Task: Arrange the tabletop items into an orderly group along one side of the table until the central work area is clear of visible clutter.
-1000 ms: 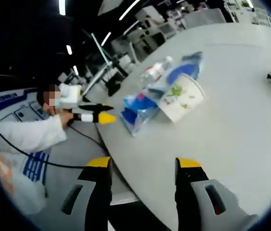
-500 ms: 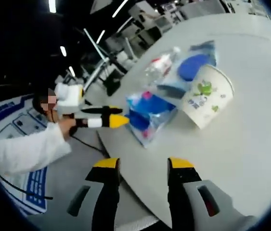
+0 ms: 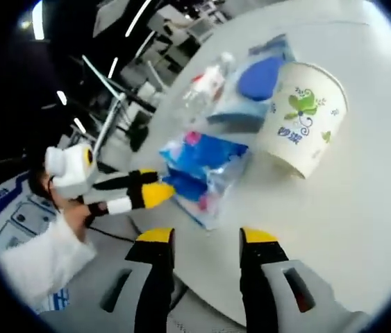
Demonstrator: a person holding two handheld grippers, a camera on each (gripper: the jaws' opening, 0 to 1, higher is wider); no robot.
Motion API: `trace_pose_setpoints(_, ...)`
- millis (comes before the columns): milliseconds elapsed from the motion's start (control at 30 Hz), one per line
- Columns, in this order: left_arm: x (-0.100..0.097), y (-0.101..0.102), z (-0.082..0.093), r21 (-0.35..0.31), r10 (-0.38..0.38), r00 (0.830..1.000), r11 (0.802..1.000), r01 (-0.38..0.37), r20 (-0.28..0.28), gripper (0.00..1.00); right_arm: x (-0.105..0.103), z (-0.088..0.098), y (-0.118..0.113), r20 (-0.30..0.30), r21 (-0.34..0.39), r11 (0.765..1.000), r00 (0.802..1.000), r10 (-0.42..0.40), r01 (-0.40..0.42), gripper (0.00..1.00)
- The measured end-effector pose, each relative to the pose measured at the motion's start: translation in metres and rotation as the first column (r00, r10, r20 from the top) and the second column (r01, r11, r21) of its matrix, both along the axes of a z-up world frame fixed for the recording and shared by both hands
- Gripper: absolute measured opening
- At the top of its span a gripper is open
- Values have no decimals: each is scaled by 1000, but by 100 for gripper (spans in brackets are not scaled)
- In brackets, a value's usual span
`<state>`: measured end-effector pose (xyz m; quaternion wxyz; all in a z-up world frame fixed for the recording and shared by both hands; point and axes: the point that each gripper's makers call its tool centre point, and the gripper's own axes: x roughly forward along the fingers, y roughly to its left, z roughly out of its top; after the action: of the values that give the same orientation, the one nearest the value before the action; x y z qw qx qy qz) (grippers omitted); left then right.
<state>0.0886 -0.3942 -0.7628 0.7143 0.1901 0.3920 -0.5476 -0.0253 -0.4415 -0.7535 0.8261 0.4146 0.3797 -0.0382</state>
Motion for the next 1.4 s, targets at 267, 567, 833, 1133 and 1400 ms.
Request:
trace_pose_setpoints(267,0,-1,2,-45,48,998,998,-50,-35,36,7,-9,2,-44,29,997,996,-76,77,24)
trace_pose_setpoints(567,-1,-4,1,-66,74,996,995,-77,-50,27,19,-14,1,-47,45,989,989,-141,143,17)
trace_pose_setpoints(833,-6,1,-4,-66,181,983,981,-183,-35,7,7,-23,1,-111,18,993,987,-116,119,1)
trace_pose_setpoints(1133,-16,5,6,-46,188,980,980,-192,-69,0,-6,-18,5,-107,76,983,982,-158,167,0)
trace_pose_setpoints(1400,-34,15,39,-65,178,983,981,-181,-40,0,-11,21,13,45,-16,999,998,37,-36,0)
